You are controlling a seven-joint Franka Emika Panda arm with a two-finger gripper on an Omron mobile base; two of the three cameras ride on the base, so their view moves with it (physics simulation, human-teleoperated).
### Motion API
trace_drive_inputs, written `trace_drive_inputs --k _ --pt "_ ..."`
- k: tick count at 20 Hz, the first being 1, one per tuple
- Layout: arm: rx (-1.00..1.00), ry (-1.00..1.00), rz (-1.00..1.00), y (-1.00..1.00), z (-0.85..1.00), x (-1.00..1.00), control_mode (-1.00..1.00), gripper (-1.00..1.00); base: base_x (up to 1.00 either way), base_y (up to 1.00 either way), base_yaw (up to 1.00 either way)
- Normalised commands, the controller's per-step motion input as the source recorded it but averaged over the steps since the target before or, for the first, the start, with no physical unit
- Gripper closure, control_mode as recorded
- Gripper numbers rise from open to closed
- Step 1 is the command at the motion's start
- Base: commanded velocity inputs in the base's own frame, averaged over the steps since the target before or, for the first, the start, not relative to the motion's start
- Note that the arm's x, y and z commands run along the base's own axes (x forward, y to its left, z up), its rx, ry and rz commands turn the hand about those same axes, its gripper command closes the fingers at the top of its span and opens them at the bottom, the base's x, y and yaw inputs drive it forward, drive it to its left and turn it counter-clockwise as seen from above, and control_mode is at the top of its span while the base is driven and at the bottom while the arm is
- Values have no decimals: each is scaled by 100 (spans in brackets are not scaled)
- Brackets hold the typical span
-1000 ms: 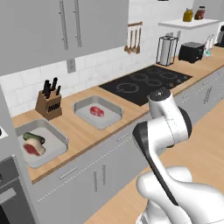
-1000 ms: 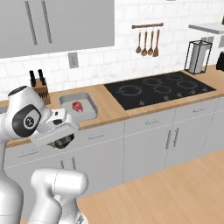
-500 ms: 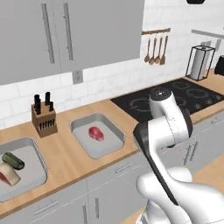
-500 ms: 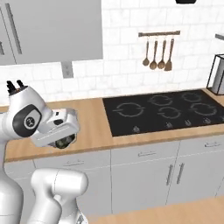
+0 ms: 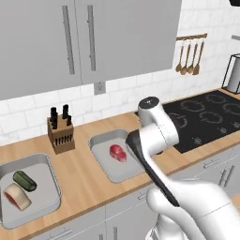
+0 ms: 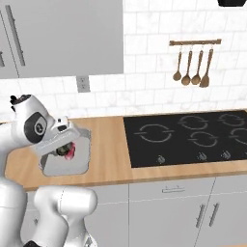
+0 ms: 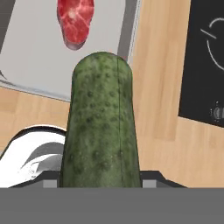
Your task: Place one cucumber and one steak in each tupperware on the nearby counter, to pack two identical lunches.
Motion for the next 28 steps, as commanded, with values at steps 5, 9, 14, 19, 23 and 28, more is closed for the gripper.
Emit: trace_drive_inputs --k 5,9,14,19,23,28 --pt "6 19 4 57 -79 100 -100 100 0 0 0" --pt "18 16 7 14 -69 100 -100 100 0 0 0" --pt "7 7 4 0 -55 100 -100 100 0 0 0" --pt "0 0 -2 17 -55 84 -100 -100 0 0 0" --pt "0 0 -1 21 -21 62 -100 -100 0 0 0" --pt "8 -8 -2 -37 9 -79 -100 -100 0 0 0"
